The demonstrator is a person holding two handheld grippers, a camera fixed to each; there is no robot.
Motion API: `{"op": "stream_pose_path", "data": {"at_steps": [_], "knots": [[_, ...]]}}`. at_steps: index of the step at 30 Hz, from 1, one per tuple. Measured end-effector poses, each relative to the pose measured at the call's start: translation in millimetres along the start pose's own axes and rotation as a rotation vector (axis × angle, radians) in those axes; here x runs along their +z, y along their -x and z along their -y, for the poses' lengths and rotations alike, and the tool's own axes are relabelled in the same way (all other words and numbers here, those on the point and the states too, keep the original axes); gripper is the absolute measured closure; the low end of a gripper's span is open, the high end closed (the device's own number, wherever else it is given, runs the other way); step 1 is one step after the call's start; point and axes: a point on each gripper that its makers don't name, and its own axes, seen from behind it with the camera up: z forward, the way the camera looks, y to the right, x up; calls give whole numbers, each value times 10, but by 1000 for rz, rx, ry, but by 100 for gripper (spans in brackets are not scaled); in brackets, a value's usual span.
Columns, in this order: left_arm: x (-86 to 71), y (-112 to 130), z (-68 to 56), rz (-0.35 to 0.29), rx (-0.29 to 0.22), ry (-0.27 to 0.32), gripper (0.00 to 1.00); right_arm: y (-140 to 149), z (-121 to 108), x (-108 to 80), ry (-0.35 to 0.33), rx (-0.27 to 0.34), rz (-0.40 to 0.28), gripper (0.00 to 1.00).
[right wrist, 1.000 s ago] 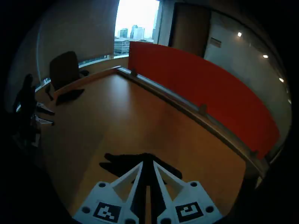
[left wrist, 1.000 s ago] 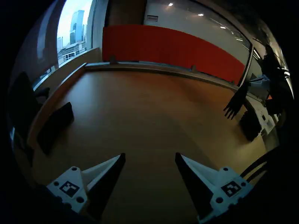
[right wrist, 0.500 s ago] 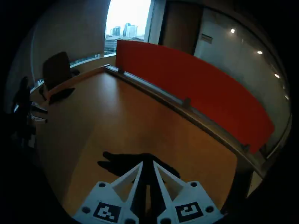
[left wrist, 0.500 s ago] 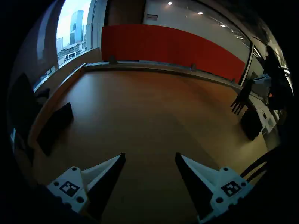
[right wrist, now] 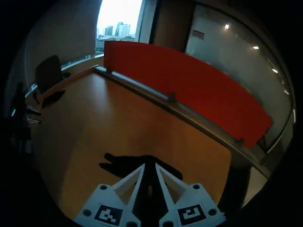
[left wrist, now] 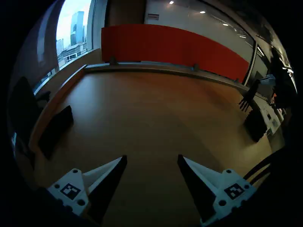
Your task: Fold towel
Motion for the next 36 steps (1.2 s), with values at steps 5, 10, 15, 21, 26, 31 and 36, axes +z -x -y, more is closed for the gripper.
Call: {"op": "stream_pose_path", "data": {"at_steps": [5,10,15,21,26,31,36], "knots": [[21,-25,-43,1,6,0,1,85,-173,-40,16,4,15,96],[36,-47,-66,3,13,-3,1,185,-337,-82,37,6,33,96],[51,-53,-85,8,16,-3,1,273,-483,-115,52,22,40,96],[54,-72,-112,10,28,-5,1,363,-639,-176,71,37,49,96],[54,-78,-131,11,29,-3,1,431,-692,-226,77,49,54,96],[54,-85,-154,11,34,-1,1,497,-702,-276,82,57,56,96],[42,-90,-183,9,40,4,1,612,-688,-353,84,68,62,96]]}}
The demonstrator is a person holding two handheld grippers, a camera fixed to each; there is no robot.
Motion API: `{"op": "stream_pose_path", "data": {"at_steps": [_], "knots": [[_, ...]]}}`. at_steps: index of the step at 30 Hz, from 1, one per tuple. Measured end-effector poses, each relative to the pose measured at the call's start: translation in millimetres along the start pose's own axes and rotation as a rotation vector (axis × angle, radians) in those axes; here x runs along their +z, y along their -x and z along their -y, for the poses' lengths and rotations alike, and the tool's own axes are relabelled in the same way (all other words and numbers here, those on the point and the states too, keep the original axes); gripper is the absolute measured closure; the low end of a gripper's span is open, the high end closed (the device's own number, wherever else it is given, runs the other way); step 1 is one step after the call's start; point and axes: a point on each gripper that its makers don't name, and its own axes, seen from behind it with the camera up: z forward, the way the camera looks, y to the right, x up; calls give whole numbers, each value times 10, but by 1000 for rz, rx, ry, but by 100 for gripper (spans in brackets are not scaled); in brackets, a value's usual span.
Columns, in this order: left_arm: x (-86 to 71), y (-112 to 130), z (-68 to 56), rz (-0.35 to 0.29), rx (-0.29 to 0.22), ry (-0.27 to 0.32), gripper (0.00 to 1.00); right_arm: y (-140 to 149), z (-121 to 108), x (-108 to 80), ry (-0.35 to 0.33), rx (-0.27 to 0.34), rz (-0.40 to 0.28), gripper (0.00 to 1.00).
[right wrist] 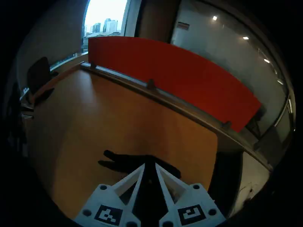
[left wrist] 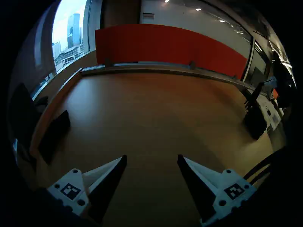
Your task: Fold towel
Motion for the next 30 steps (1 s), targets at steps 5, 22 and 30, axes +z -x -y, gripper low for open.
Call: {"op": "stream_pose_path", "data": {"at_steps": [5,22,30], "knots": [[-16,8,-17,0,3,6,1,250,-22,-93,8,12,24,96],[-65,74,-67,7,18,28,1,1004,84,-388,25,84,79,96],[-96,85,-45,5,20,26,1,1281,197,-466,30,123,99,96]]}}
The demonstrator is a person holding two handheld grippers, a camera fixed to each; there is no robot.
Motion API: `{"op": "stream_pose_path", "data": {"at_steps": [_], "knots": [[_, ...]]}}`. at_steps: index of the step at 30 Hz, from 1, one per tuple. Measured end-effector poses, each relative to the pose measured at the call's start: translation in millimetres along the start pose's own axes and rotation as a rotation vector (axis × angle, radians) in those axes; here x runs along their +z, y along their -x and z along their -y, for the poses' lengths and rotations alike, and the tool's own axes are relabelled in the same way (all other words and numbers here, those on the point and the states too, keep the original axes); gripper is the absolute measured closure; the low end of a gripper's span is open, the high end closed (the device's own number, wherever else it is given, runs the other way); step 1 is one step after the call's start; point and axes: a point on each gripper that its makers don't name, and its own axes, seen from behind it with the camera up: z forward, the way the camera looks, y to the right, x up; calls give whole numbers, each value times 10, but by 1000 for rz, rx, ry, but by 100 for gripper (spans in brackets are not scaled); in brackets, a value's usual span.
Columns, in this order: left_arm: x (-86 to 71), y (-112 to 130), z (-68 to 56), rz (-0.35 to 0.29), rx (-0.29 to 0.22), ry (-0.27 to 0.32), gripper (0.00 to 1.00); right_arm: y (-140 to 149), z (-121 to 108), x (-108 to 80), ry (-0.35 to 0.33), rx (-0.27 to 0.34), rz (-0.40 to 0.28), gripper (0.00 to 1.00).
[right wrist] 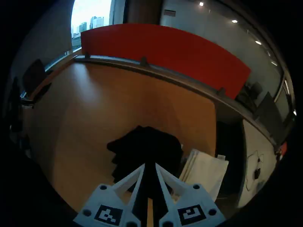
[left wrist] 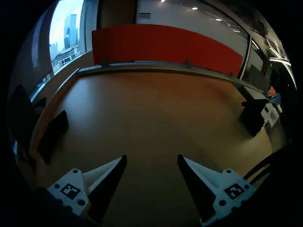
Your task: Fold towel
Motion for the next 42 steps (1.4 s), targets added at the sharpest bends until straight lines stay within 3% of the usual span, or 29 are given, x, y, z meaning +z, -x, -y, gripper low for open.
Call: {"op": "stream_pose_path", "data": {"at_steps": [20,42], "knots": [[-51,50,4,4,4,-8,1,810,-187,121,73,105,136,96],[-10,27,1,15,17,-17,1,1242,-327,346,111,177,215,96]]}}
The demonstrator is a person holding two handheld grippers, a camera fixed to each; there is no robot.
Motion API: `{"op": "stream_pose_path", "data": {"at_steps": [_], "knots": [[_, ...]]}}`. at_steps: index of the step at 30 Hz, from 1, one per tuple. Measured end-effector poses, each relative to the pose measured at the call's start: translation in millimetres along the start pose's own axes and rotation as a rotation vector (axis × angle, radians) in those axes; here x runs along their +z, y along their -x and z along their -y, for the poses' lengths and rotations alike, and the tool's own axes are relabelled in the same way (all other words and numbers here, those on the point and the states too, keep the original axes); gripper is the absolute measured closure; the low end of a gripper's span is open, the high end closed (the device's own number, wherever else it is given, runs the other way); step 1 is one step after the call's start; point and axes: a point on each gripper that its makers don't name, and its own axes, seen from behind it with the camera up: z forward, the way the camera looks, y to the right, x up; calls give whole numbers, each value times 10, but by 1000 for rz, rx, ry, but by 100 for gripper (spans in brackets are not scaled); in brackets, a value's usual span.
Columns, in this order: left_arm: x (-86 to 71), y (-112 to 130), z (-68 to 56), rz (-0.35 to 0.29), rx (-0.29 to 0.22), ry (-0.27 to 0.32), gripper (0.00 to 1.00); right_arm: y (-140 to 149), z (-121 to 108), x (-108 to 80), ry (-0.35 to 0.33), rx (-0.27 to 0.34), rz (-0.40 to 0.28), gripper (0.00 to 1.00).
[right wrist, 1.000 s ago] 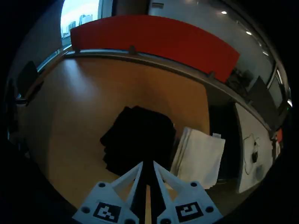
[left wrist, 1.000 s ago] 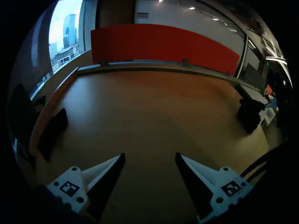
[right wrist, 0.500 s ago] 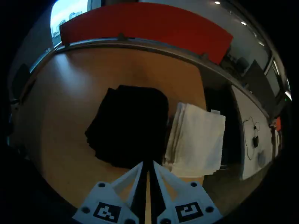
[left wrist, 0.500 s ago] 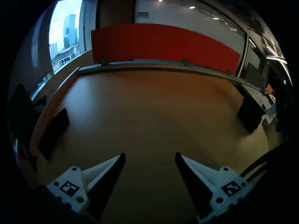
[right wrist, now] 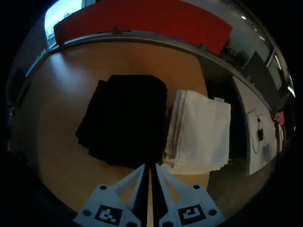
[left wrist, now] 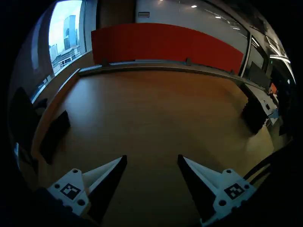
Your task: Fold towel
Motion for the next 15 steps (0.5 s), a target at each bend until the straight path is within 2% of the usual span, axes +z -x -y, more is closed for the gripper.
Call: {"op": "stream_pose_path", "data": {"at_steps": [15], "knots": [[9,23,-8,5,4,1,1,-31,-23,29,22,15,-12,96]]}}
